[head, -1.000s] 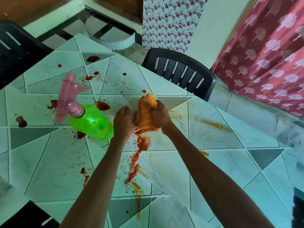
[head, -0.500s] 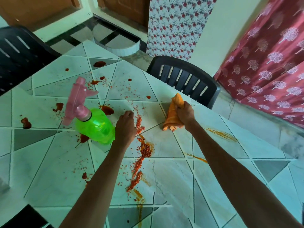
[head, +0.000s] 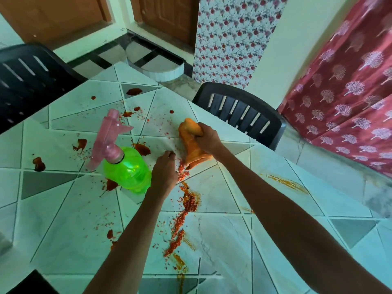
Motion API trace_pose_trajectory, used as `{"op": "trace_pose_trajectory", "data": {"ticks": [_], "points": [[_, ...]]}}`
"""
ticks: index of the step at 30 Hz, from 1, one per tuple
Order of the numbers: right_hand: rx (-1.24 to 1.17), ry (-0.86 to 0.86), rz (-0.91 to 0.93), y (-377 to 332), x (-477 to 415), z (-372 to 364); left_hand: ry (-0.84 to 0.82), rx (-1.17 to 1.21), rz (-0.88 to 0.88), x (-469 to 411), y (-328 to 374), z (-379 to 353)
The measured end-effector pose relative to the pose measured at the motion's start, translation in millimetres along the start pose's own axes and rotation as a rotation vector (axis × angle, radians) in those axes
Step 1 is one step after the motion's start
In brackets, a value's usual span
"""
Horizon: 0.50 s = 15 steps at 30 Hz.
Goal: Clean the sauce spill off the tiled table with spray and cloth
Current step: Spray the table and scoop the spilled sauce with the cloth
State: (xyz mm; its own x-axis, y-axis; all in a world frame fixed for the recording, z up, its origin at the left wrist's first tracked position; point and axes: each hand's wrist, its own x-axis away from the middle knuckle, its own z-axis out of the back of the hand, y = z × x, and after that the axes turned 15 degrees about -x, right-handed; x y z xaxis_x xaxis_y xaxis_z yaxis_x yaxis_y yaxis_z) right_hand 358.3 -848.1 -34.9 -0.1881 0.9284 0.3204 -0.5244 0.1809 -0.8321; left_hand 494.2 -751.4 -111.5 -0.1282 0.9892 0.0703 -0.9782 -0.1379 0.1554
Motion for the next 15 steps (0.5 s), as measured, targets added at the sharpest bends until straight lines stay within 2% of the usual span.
{"op": "trace_pose_trajectory", "data": {"ticks": [4, 7, 11, 15], "points": [[0.024, 0.092, -0.015, 33, 64, 39, -0.031, 0.019, -0.041, 7, 0, 4], [0.005, 0.181, -0.15, 73, 120, 48, -0.028, 0.03, -0.071, 24, 4, 7], [-0.093, 0.202, -0.279, 108, 166, 15, -0.003, -0.001, -0.123, 48, 5, 6], [-0.124, 0.255, -0.213, 100, 154, -31, -0.008, 0.032, -0.12, 59, -1, -2]]}}
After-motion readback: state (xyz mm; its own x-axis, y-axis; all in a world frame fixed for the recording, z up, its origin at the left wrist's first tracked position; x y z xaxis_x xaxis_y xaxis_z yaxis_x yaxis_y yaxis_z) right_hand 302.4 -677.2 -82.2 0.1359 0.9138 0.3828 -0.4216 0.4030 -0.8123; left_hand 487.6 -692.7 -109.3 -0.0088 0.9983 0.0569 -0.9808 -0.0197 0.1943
